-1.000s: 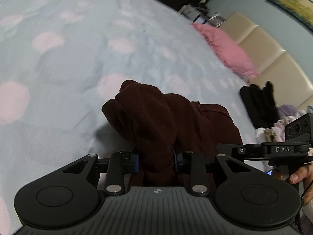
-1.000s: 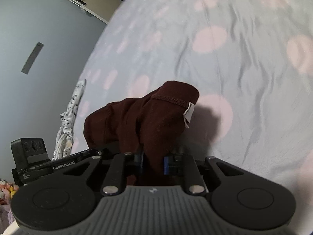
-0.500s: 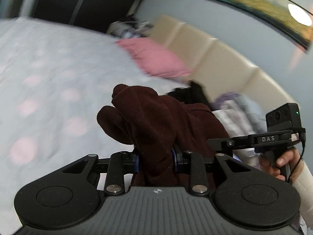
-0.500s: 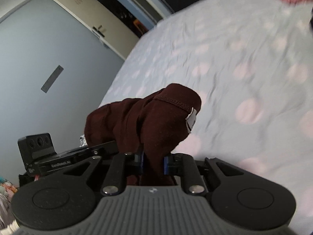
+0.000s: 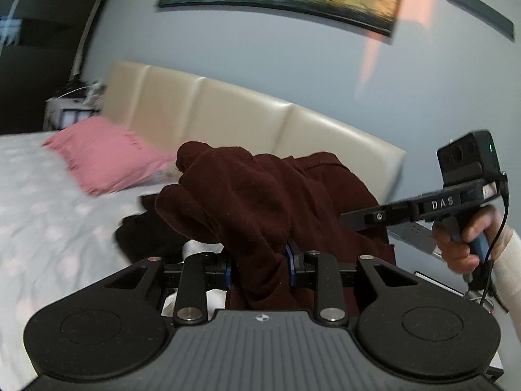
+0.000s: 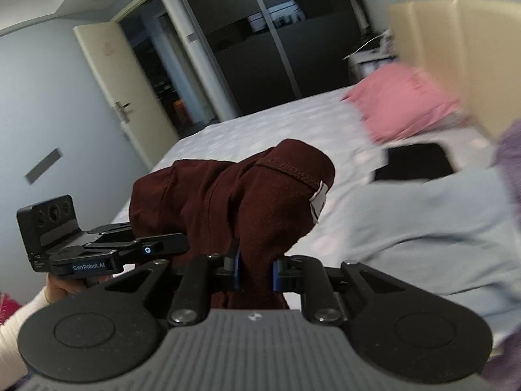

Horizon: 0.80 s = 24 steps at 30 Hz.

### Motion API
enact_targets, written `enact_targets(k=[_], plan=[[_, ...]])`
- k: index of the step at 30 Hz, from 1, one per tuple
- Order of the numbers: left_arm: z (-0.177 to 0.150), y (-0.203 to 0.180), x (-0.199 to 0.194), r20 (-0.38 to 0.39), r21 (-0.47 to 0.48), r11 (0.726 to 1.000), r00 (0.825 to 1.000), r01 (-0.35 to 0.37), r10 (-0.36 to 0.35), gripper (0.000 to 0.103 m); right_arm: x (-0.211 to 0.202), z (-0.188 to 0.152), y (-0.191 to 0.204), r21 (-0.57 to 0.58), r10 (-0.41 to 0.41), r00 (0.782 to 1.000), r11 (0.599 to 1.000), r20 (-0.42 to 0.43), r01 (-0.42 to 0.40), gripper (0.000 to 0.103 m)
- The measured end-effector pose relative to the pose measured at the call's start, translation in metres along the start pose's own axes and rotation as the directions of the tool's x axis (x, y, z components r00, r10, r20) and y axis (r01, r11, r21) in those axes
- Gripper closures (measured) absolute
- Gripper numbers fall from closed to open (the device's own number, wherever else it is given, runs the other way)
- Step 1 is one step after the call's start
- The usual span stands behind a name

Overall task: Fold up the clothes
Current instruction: 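Carry the folded sweater with both tools onto the clothes pile by the headboard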

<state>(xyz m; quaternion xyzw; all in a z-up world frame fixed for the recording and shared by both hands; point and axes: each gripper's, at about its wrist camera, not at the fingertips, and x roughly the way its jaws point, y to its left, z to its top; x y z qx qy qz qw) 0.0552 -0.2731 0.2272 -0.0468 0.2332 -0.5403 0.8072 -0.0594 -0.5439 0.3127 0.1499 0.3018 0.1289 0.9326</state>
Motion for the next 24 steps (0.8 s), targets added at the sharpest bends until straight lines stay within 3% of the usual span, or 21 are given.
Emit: enact_targets(k=[6, 9, 20, 22, 24], plan=[[0.005, -0.029, 0.07, -0.014, 0.01, 0.999, 0.999, 0.036, -0.036, 0.077, -0.029, 0.027, -0.063, 0.015, -0.101, 0.995, 0.995, -0.013, 0.101, 0.083], [0.005, -0.025, 0.097, -0.027, 0.017, 1.0, 0.999, 0.024, -0.024, 0.077, -0.027, 0.039, -0.1, 0.03, -0.131, 0.991, 0.991, -0.033, 0.132, 0.083], [0.003, 0.028, 0.181, -0.137, -0.013, 0.999, 0.99, -0.04, 0.038, 0.076, 0.045, 0.05, -0.196, 0.083, -0.139, 0.985, 0.986, -0.098, 0.148, 0.082], [0.001, 0.031, 0.185, -0.146, -0.015, 0.999, 0.989, -0.039, 0.036, 0.075, 0.051, 0.047, -0.203, 0.097, -0.132, 0.987, 0.985, -0.096, 0.141, 0.079], [0.001, 0.034, 0.186, -0.149, -0.025, 0.999, 0.988, -0.04, 0.036, 0.071, 0.054, 0.043, -0.21, 0.102, -0.141, 0.987, 0.984, -0.079, 0.148, 0.068]])
